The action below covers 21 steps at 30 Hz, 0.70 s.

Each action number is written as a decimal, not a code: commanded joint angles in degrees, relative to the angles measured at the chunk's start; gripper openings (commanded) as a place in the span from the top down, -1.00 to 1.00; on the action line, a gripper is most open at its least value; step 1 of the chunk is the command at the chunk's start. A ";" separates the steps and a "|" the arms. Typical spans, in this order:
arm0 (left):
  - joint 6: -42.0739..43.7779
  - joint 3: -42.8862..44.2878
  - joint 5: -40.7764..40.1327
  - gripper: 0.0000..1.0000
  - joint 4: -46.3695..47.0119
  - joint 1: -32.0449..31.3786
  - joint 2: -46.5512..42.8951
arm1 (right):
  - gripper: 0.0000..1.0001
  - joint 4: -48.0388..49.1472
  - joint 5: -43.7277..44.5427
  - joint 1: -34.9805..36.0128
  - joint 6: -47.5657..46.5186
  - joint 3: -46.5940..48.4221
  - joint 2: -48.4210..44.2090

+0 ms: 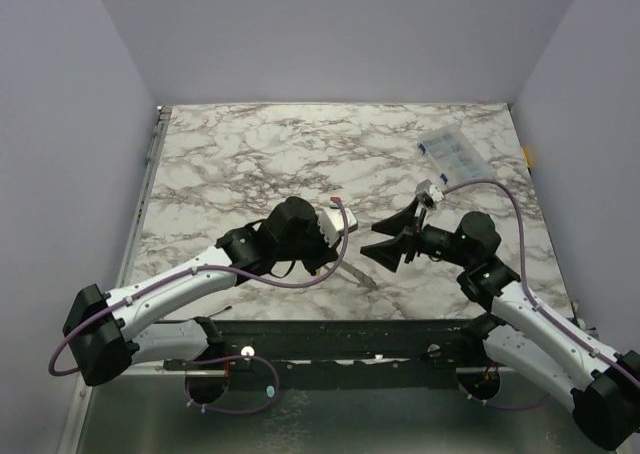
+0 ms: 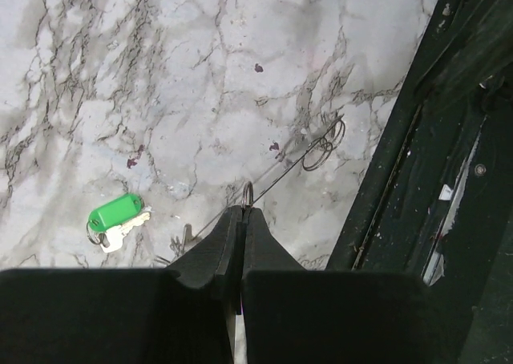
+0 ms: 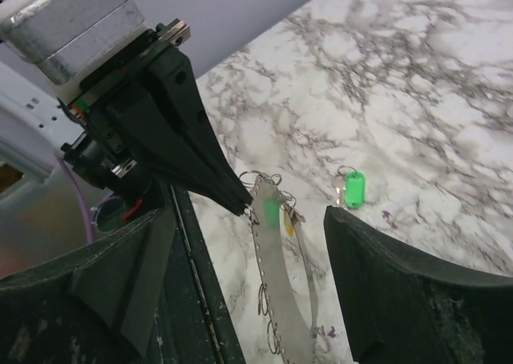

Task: Put the keys on the keyring

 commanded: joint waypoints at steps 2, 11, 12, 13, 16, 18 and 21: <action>0.71 -1.29 1.62 1.00 1.49 -0.48 -4.10 | -0.61 12.11 -15.45 0.18 -3.05 2.96 8.71; 0.76 -2.18 2.57 1.00 1.49 -0.51 -7.30 | -0.18 10.89 -22.48 0.82 -7.24 6.24 14.84; 0.78 -2.16 2.84 1.00 1.51 -0.50 -7.43 | -0.15 10.69 -22.89 1.15 -7.71 6.43 15.42; 0.84 -2.20 3.01 1.00 1.50 -0.47 -7.45 | -0.14 10.29 -23.11 1.48 -8.52 6.61 16.05; 0.85 -2.20 3.97 1.00 1.51 -0.50 -7.61 | -0.13 9.10 -23.14 2.87 -12.03 7.37 18.42; 0.85 -2.26 4.25 1.00 1.56 -0.47 -7.75 | -0.13 8.97 -23.41 3.24 -14.23 7.56 19.55; 0.85 -2.54 4.52 1.00 1.67 -0.47 -8.06 | -0.12 8.07 -22.90 3.32 -17.69 7.90 20.45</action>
